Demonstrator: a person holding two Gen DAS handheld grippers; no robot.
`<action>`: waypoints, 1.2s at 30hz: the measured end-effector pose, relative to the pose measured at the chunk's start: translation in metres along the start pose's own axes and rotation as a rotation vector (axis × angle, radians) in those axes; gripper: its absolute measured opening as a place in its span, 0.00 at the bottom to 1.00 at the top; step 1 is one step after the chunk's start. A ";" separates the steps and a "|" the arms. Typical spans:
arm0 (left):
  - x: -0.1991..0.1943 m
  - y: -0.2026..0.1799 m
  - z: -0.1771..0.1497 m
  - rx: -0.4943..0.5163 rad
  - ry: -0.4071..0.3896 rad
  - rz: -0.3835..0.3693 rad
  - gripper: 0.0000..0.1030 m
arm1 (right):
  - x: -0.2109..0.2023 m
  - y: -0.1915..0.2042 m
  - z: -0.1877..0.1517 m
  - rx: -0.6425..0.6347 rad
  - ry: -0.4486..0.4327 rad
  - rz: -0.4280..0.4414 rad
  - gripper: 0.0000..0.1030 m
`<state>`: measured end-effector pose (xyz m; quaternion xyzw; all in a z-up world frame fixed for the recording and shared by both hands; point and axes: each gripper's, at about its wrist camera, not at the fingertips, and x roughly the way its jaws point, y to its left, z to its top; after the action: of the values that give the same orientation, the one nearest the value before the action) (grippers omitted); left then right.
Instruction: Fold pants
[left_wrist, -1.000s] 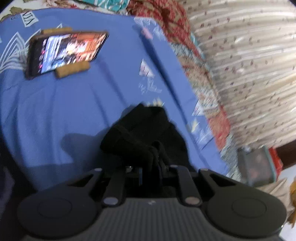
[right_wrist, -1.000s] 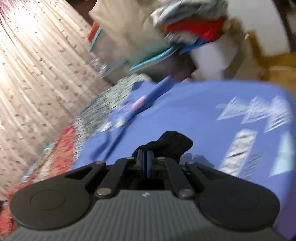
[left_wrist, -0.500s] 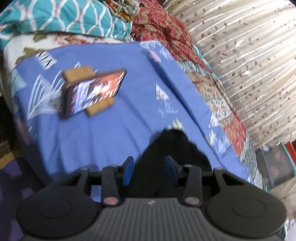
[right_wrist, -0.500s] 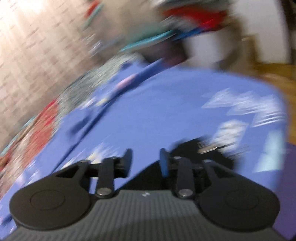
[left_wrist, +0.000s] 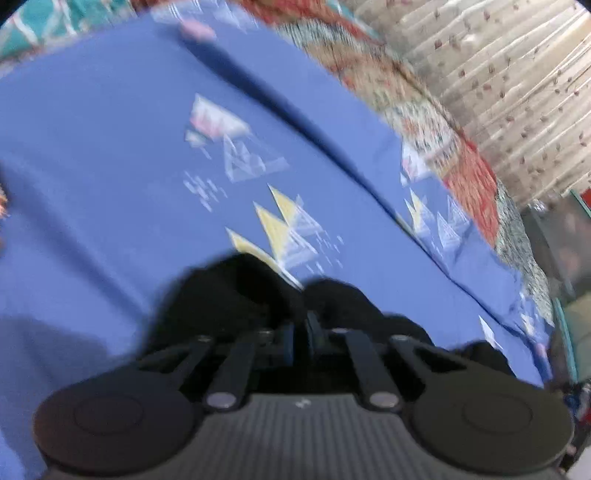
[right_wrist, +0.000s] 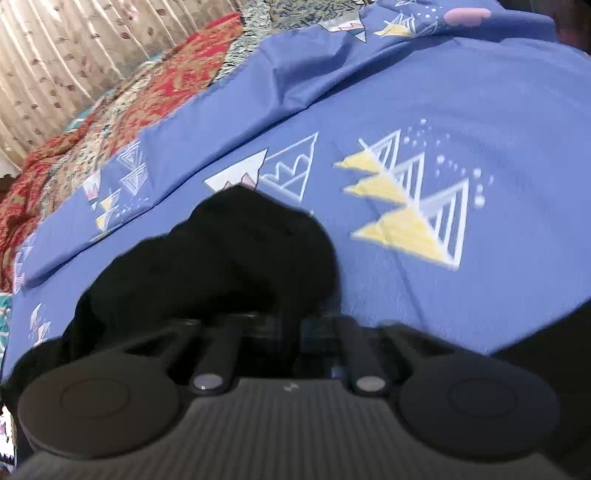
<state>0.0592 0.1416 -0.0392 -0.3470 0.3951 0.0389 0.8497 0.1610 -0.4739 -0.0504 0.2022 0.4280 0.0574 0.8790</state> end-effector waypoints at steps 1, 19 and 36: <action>0.000 -0.004 -0.001 0.009 -0.011 0.005 0.05 | -0.009 0.006 0.011 -0.034 -0.064 -0.035 0.10; -0.080 0.047 -0.042 -0.132 -0.133 -0.074 0.05 | -0.091 -0.097 -0.066 -0.399 -0.256 -0.505 0.32; -0.052 0.018 -0.035 -0.029 -0.095 -0.091 0.17 | -0.146 -0.140 -0.019 0.181 -0.395 -0.322 0.56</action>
<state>-0.0049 0.1440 -0.0286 -0.3746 0.3374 0.0224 0.8633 0.0445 -0.6359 -0.0118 0.2167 0.2783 -0.1624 0.9215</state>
